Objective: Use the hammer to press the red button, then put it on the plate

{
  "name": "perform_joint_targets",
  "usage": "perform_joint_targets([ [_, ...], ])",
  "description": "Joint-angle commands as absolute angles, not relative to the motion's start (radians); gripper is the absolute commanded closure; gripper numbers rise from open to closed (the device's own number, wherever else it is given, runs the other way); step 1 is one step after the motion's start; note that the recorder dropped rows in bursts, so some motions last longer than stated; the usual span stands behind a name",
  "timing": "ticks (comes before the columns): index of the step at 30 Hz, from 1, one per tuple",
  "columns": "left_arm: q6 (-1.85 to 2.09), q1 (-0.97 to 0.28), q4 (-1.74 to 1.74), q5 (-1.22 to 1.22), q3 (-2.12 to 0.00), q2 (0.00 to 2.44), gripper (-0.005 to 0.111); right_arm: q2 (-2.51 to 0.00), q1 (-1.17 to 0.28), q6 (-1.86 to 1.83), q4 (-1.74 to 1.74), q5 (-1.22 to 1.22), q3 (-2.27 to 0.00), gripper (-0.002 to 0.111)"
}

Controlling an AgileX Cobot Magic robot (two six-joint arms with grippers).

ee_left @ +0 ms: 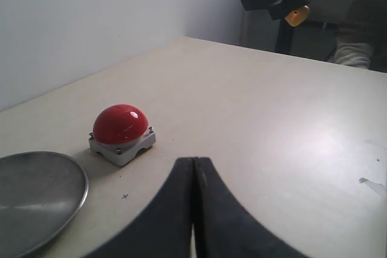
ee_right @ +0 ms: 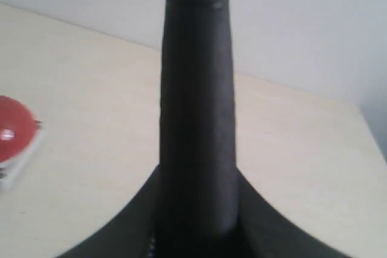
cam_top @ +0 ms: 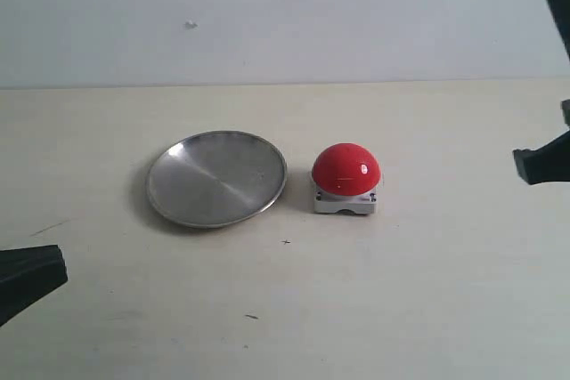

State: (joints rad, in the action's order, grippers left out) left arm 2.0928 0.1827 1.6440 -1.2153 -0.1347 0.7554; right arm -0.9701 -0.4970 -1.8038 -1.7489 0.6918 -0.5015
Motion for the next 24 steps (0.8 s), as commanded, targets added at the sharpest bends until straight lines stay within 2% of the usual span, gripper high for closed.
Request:
perform_joint_targets([
  [1, 2.096, 0.178, 1.648, -1.221, -0.139, 0.752, 0.107, -0.990, -0.495, -1.877, -1.744, 0.754, -0.551, 0.108],
  [4, 2.096, 0.178, 1.642, -1.221, -0.139, 0.752, 0.107, -0.988, -0.495, -1.841, -1.740, 0.674, -0.551, 0.108],
  [9, 2.096, 0.178, 1.632, -1.221, -0.139, 0.752, 0.107, -0.967, -0.495, -1.707, -1.704, 0.360, -0.551, 0.108],
  [16, 2.096, 0.178, 1.632, -1.221, -0.139, 0.752, 0.107, -0.971, -0.495, -1.700, -1.744, 0.010, -0.551, 0.108],
  [24, 2.096, 0.178, 1.632, -1.221, -0.139, 0.752, 0.107, -1.030, -0.495, -1.660, -1.707, -0.279, -0.528, 0.108],
])
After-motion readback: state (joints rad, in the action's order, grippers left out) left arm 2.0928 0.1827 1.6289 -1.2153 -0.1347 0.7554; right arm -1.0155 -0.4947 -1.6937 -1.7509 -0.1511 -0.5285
